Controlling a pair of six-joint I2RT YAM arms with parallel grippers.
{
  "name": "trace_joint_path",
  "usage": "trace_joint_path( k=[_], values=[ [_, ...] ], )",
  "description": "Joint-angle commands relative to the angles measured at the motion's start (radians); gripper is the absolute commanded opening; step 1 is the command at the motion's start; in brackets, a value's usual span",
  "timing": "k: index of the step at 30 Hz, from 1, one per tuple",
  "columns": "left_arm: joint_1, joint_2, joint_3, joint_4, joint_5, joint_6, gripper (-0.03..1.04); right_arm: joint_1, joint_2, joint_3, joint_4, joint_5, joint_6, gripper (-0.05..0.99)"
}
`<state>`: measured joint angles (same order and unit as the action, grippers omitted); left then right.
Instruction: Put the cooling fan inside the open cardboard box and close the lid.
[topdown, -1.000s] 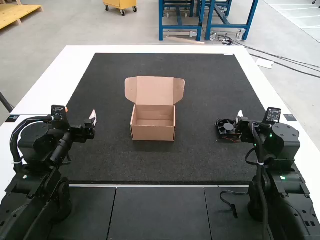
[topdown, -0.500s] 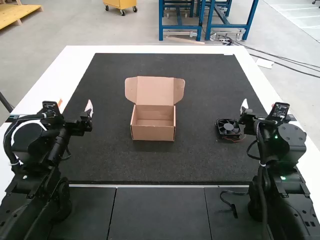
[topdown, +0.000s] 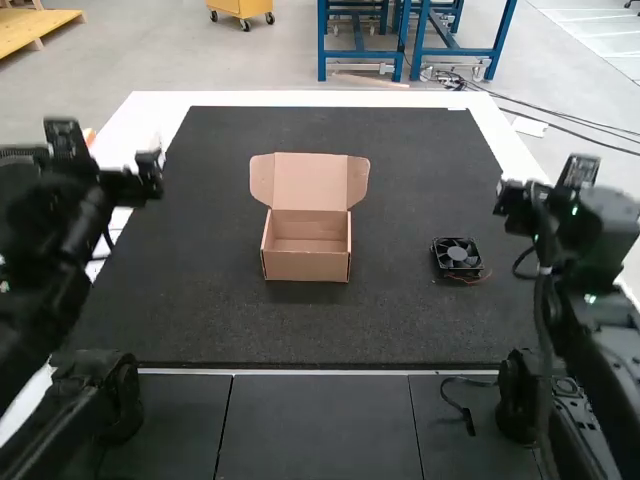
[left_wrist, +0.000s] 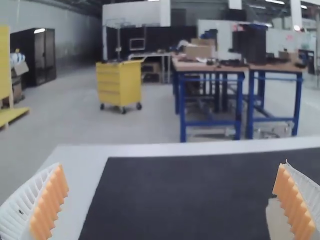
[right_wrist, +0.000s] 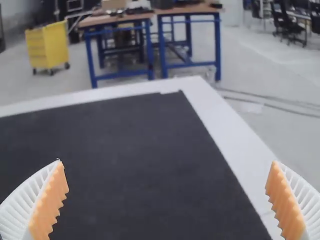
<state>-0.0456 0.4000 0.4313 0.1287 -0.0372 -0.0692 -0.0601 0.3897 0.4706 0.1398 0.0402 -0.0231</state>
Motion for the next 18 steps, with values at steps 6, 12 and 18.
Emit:
trace_joint_path(
  k=[6, 12, 18],
  values=[
    [0.012, 0.23, 0.262, -0.19, -0.138, -0.081, 0.97, 0.005, 0.21, 0.382, -0.43, -0.082, 0.0, 0.9],
    [0.039, 0.333, 0.339, -0.278, -0.055, -0.086, 0.97, 0.022, 0.379, 0.55, -0.582, -0.085, 0.034, 0.9],
    [-0.037, 0.415, 0.399, -0.317, 0.125, -0.047, 0.97, 0.025, 0.52, 0.628, -0.591, -0.08, 0.028, 0.91]
  ],
)
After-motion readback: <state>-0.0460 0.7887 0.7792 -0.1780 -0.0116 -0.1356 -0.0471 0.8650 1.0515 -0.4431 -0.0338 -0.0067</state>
